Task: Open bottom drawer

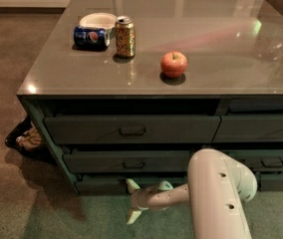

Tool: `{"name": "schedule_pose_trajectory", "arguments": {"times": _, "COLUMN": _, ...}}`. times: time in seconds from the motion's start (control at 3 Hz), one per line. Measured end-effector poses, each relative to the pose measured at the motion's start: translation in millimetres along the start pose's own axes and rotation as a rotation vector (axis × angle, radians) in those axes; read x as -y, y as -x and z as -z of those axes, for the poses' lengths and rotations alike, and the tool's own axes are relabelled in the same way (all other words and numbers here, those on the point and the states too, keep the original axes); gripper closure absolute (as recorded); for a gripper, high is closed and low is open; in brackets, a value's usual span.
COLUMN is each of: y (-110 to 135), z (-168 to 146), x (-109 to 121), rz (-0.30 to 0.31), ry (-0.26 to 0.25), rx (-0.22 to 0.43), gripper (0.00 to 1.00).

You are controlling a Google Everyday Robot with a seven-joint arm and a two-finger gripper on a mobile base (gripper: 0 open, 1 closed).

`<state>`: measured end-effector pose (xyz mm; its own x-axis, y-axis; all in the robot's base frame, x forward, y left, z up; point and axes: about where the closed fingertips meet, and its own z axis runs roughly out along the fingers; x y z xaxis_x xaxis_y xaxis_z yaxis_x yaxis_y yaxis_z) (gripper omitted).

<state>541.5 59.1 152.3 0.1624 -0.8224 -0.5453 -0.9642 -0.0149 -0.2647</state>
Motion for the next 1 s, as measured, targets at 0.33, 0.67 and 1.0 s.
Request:
{"name": "schedule_pose_trajectory", "arguments": {"times": 0.33, "y": 4.2, "z": 7.1, "x": -1.5, "rz": -0.006, "ry": 0.008, "rx": -0.001, "gripper": 0.00}}
{"name": "schedule_pose_trajectory", "arguments": {"times": 0.67, "y": 3.3, "z": 7.4, "x": -8.3, "rz": -0.011, "ry": 0.019, "rx": -0.003, "gripper": 0.00}}
{"name": "schedule_pose_trajectory", "arguments": {"times": 1.0, "y": -0.7, "z": 19.4, "x": -13.6, "rz": -0.026, "ry": 0.030, "rx": -0.014, "gripper": 0.00}}
